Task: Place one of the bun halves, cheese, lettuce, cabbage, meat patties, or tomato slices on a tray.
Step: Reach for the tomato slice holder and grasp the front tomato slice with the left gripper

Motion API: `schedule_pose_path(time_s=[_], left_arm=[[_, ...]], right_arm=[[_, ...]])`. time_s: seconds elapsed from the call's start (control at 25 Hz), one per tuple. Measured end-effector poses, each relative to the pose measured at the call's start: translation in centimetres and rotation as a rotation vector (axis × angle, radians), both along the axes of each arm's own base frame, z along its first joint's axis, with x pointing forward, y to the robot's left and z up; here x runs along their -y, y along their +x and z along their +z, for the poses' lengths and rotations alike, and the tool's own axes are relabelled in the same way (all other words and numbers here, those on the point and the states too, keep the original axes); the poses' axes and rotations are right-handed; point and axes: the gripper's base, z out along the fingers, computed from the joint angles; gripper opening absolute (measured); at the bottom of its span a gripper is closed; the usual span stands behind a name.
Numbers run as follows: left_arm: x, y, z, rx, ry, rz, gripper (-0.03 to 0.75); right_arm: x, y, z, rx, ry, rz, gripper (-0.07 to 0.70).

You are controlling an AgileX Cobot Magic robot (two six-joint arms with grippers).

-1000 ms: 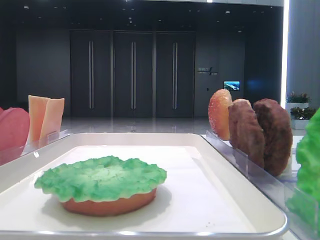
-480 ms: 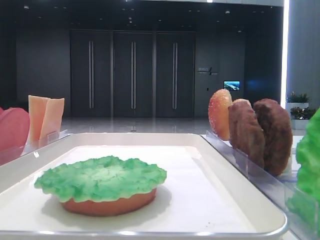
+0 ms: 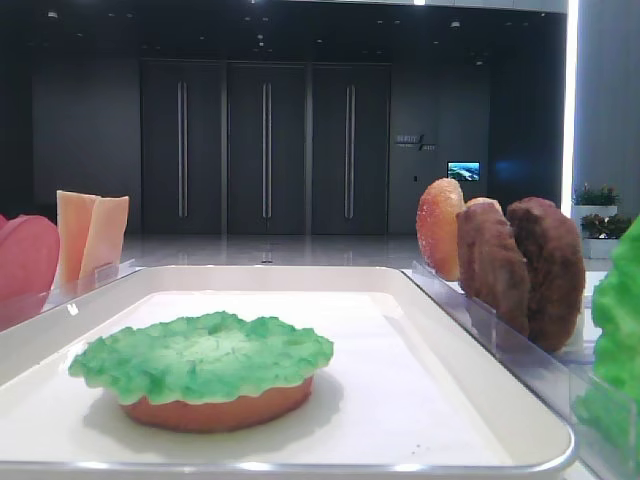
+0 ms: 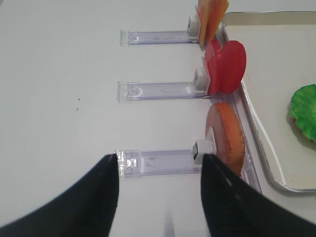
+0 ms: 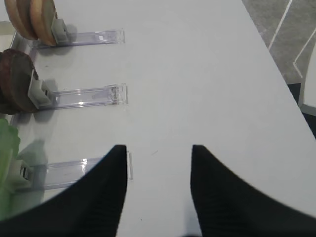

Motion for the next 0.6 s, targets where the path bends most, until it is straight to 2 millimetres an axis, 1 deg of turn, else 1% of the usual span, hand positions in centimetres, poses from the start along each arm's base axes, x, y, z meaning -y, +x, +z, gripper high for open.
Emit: schedule_pose_path(time_s=[0.6], left_arm=[[-0.10,0.00,0.00,0.000,0.010,0.006,0.408]], right_arm=[[0.00,0.00,0.00,0.000,0.000,0.000,0.296]])
